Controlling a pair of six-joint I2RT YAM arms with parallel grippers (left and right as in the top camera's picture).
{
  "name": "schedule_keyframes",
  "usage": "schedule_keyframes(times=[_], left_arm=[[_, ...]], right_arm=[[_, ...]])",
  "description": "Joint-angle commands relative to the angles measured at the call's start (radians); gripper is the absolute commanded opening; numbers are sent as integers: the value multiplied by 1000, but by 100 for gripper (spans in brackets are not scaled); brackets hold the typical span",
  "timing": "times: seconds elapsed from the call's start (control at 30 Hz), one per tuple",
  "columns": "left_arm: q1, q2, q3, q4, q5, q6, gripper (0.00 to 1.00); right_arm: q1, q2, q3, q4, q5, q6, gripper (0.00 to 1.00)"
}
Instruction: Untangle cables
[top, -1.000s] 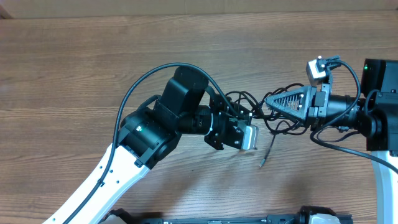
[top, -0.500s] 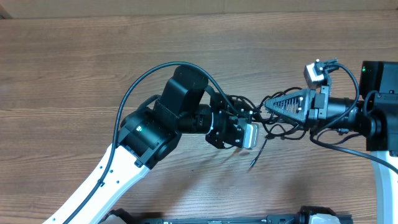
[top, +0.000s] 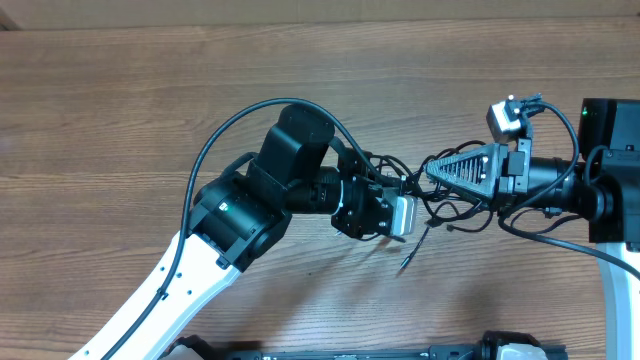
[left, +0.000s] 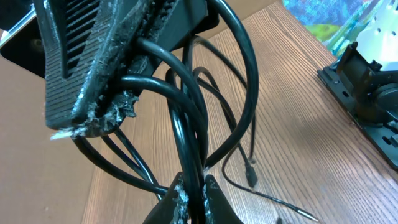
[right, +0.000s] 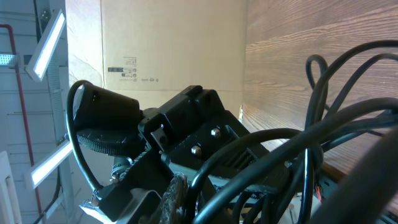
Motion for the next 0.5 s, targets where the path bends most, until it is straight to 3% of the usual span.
schedule_keyframes(times=[0.0, 0.13, 0.3, 0.47], left_arm=[[0, -17, 17, 16, 13, -21, 4], [0, -17, 17, 100, -90, -212, 4], [0, -17, 17, 121, -163, -258, 4], [12, -18, 17, 157, -257, -395, 4]], right_arm=[[5, -5, 7, 5, -35, -32, 4], [5, -5, 7, -45, 85, -76, 4], [5, -5, 7, -76, 174, -121, 4], [5, -5, 7, -125, 346, -121, 4]])
